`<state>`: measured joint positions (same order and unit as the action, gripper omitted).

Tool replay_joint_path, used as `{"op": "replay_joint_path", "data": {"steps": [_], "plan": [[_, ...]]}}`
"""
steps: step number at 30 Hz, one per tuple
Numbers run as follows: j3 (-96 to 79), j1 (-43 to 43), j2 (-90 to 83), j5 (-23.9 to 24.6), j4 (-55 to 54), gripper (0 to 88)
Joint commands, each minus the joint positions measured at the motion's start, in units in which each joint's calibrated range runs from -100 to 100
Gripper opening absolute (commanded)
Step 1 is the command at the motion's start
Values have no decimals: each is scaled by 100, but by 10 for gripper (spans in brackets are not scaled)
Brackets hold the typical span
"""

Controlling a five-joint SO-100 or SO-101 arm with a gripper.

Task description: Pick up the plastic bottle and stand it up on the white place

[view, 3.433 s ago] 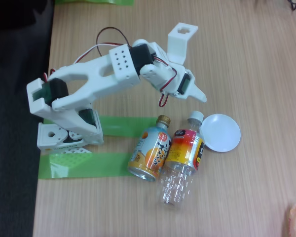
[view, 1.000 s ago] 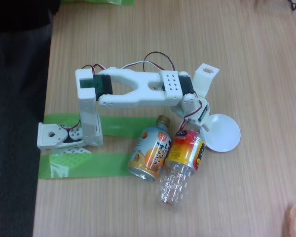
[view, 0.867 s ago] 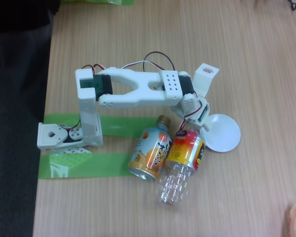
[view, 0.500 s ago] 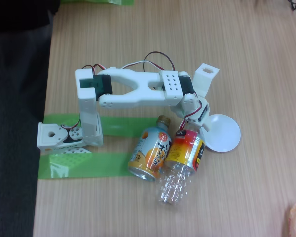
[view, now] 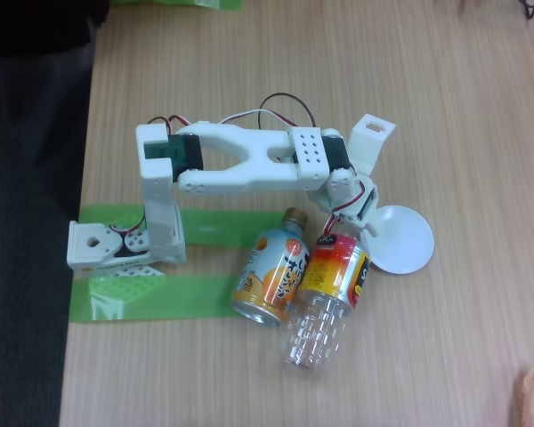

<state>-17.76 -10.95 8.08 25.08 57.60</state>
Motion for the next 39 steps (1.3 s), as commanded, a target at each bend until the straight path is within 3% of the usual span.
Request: {"op": "replay_joint_path", "data": {"steps": [1,39], "plan": [[187,-128,-14,-23,42,250],[259,-61,347,-23,-35,244]]}}
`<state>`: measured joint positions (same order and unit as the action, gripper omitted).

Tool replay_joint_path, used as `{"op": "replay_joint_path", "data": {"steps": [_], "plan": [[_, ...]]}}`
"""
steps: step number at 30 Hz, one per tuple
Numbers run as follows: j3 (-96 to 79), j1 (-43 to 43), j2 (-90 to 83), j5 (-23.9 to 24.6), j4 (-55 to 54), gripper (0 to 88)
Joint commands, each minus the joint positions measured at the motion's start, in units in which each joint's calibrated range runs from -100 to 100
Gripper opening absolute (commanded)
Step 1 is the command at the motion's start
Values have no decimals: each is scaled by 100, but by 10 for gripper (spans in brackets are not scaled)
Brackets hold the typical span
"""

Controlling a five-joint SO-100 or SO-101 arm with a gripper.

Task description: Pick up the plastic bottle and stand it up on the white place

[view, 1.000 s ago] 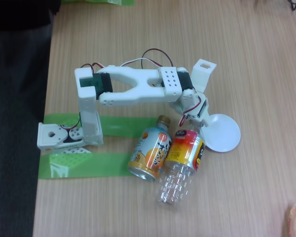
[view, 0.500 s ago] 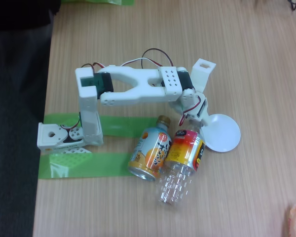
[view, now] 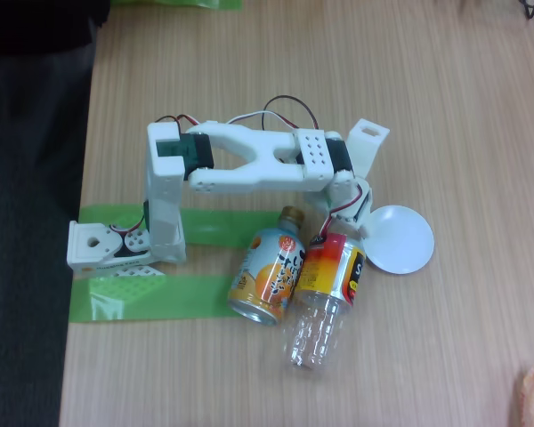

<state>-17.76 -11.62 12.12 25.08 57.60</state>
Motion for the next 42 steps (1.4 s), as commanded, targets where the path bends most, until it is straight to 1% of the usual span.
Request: {"op": "replay_joint_path", "data": {"steps": [1,29,31,34,36,42], "plan": [[259,6,-57,-23,-35,244],[468,102,-57,-28,59,240],[468,110,-57,-28,59,200],[477,110,-57,-28,59,99],[477,110,-57,-28,59,58],[495,110,-66,-28,59,45]]}}
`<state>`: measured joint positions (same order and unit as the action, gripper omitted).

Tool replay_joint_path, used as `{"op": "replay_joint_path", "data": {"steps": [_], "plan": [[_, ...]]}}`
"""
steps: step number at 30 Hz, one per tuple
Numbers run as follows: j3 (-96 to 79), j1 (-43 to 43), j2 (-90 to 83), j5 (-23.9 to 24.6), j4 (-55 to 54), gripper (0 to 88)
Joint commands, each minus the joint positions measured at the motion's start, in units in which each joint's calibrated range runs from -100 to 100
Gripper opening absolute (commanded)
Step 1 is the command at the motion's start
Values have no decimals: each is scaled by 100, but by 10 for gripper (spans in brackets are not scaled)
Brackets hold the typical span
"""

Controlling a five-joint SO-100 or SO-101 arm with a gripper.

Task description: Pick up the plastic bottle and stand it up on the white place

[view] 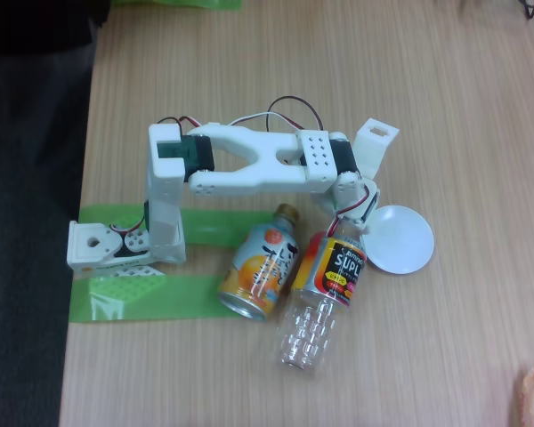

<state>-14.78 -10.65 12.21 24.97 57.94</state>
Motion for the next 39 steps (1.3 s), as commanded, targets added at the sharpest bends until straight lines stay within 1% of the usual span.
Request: {"op": "replay_joint_path", "data": {"steps": [1,5,7,20,30,39], "plan": [[233,13,-74,-18,25,46],[251,13,-91,-18,34,47],[305,13,-208,-12,206,47],[586,-69,-1594,51,995,47],[631,-69,-2787,77,1004,43],[685,-165,-4307,979,909,43]]}}
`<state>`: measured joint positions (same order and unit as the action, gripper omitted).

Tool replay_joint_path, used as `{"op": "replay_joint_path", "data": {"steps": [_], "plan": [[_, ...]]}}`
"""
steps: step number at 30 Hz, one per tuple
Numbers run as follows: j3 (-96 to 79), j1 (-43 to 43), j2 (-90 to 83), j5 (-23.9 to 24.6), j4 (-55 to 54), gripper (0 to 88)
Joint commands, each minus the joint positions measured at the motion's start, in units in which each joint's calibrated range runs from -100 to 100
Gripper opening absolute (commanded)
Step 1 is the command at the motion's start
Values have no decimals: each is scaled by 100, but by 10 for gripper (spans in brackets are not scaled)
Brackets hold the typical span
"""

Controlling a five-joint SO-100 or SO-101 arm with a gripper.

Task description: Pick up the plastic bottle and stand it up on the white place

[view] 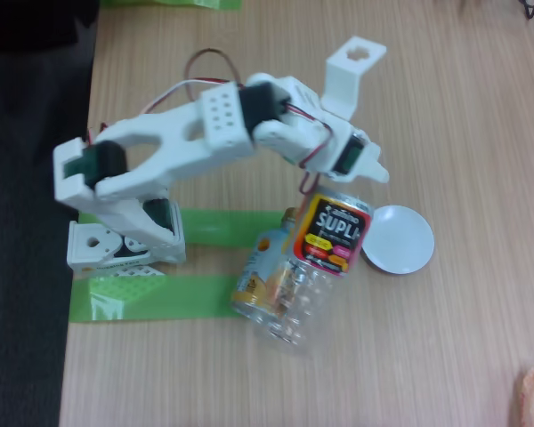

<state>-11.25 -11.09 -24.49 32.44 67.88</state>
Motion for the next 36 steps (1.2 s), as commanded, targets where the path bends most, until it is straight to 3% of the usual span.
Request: {"op": "replay_joint_path", "data": {"steps": [1,8,15,19,26,36], "plan": [[360,-179,-805,306,-85,44],[795,-868,-1721,805,-248,46],[795,-1372,-1881,1209,-1930,43],[586,-1520,-1797,1219,-2308,43],[52,-1491,-1536,1246,-2780,43],[-84,-1468,-1251,1896,-4016,42]]}}
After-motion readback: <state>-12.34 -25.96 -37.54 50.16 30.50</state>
